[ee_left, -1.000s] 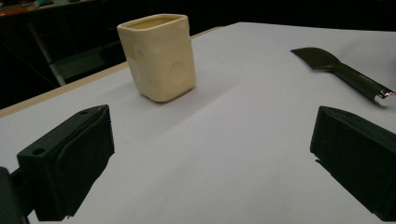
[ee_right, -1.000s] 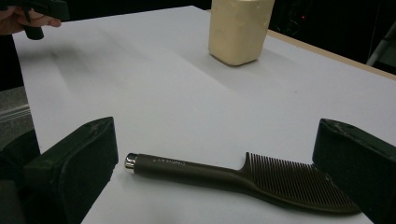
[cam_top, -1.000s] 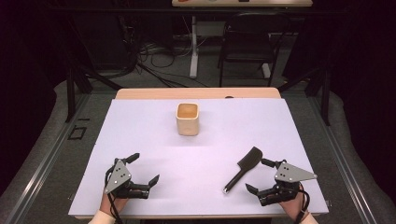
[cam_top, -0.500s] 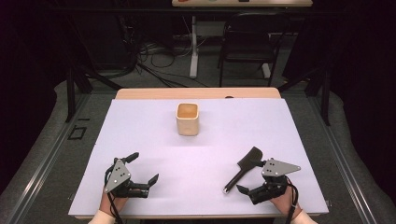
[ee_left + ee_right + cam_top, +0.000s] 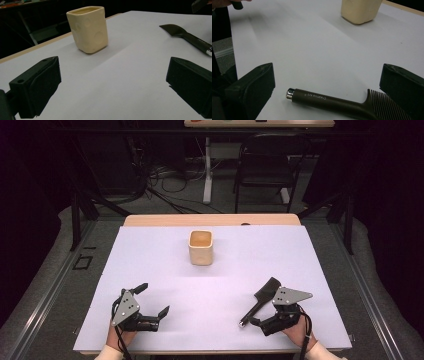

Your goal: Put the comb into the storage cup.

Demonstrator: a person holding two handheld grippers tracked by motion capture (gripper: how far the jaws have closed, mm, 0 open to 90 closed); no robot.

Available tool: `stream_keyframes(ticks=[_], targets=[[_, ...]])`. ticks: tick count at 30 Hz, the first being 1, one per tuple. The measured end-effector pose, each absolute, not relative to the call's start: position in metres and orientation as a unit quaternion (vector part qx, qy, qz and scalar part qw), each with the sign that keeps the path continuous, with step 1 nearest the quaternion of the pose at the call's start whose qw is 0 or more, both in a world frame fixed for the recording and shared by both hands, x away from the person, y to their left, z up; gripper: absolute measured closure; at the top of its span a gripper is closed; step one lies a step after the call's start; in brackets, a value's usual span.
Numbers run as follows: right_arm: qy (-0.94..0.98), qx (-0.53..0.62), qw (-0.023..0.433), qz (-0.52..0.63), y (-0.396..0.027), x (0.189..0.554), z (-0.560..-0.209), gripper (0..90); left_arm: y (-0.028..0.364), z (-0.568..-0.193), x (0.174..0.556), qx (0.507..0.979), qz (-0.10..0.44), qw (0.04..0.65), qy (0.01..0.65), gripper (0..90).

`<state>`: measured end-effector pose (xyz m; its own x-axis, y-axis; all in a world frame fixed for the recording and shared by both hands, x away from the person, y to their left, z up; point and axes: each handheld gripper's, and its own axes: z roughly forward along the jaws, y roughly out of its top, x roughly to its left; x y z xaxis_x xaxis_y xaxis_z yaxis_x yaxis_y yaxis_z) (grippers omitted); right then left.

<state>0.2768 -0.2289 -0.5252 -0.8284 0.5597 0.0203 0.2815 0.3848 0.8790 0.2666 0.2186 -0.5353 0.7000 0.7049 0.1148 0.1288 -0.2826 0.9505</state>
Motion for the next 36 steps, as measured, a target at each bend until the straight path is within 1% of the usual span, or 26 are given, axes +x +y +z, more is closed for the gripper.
stream_keyframes(ticks=[5,9,10,11,13,14,15,16,17,18,19,20,21,22,23,24,26,27,28,29,30,31,32,34,36], targets=[[0.821,0.255,0.141,0.492,-0.224,0.28,-0.525,0.8,0.219,-0.535,0.267,0.754,0.272,0.53,0.277,0.0],[0.826,0.248,0.134,0.488,-0.218,0.282,-0.525,11.8,0.219,-0.535,0.267,0.754,0.273,0.529,0.277,0.0],[0.826,0.248,0.134,0.488,-0.218,0.282,-0.525,11.8,0.219,-0.535,0.267,0.754,0.273,0.529,0.277,0.0],[0.829,0.243,0.132,0.486,-0.215,0.283,-0.526,14.5,0.219,-0.535,0.267,0.754,0.273,0.529,0.278,0.0],[0.83,0.243,0.133,0.484,-0.214,0.284,-0.526,14.9,0.22,-0.535,0.267,0.753,0.277,0.528,0.279,0.0],[0.832,0.242,0.133,0.482,-0.212,0.284,-0.526,16.7,0.22,-0.535,0.267,0.753,0.277,0.528,0.279,0.0],[0.836,0.234,0.134,0.478,-0.21,0.284,-0.526,22.9,0.22,-0.535,0.267,0.753,0.277,0.527,0.28,0.0],[0.836,0.234,0.134,0.478,-0.21,0.284,-0.526,22.9,0.219,-0.535,0.267,0.754,0.278,0.525,0.28,0.0],[0.837,0.231,0.136,0.478,-0.209,0.283,-0.526,25.3,0.219,-0.535,0.267,0.754,0.278,0.526,0.28,0.0],[0.838,0.228,0.136,0.476,-0.209,0.283,-0.526,31.9,0.219,-0.535,0.267,0.754,0.279,0.525,0.279,0.0],[0.839,0.226,0.132,0.476,-0.208,0.284,-0.527,36.6,0.219,-0.535,0.267,0.754,0.281,0.524,0.28,0.0],[0.843,0.226,0.135,0.47,-0.207,0.284,-0.527,48.2,0.219,-0.535,0.267,0.755,0.282,0.523,0.279,0.0],[0.846,0.222,0.134,0.466,-0.207,0.284,-0.527,53.4,0.219,-0.535,0.267,0.755,0.282,0.523,0.279,0.0],[0.846,0.222,0.134,0.466,-0.207,0.284,-0.527,53.4,0.219,-0.535,0.267,0.755,0.284,0.521,0.278,0.0],[0.849,0.219,0.136,0.461,-0.206,0.284,-0.528,55.8,0.219,-0.535,0.267,0.755,0.285,0.52,0.28,0.0],[0.853,0.218,0.137,0.454,-0.205,0.285,-0.528,61.3,0.219,-0.535,0.268,0.754,0.287,0.519,0.281,0.0],[0.857,0.217,0.136,0.447,-0.203,0.285,-0.53,68.5,0.219,-0.534,0.268,0.755,0.292,0.515,0.282,0.0],[0.862,0.214,0.137,0.438,-0.201,0.286,-0.531,75.0,0.218,-0.535,0.268,0.756,0.29,0.513,0.284,0.0],[0.862,0.214,0.137,0.438,-0.201,0.286,-0.531,75.0,0.218,-0.535,0.268,0.756,0.29,0.513,0.284,0.0],[0.863,0.215,0.137,0.435,-0.2,0.286,-0.531,78.1,0.218,-0.535,0.268,0.758,0.291,0.511,0.284,0.0],[0.866,0.216,0.133,0.432,-0.199,0.286,-0.533,84.2,0.218,-0.534,0.268,0.757,0.291,0.512,0.284,0.0],[0.867,0.217,0.133,0.429,-0.198,0.286,-0.533,86.4,0.218,-0.534,0.268,0.757,0.291,0.512,0.284,0.0],[0.867,0.217,0.133,0.429,-0.198,0.286,-0.533,86.4,0.219,-0.534,0.268,0.757,0.291,0.512,0.284,0.0],[0.868,0.216,0.135,0.426,-0.196,0.286,-0.534,89.7,0.219,-0.534,0.268,0.756,0.291,0.513,0.284,0.0],[0.871,0.213,0.136,0.421,-0.193,0.284,-0.534,90.0,0.219,-0.534,0.268,0.757,0.293,0.512,0.283,0.0]])
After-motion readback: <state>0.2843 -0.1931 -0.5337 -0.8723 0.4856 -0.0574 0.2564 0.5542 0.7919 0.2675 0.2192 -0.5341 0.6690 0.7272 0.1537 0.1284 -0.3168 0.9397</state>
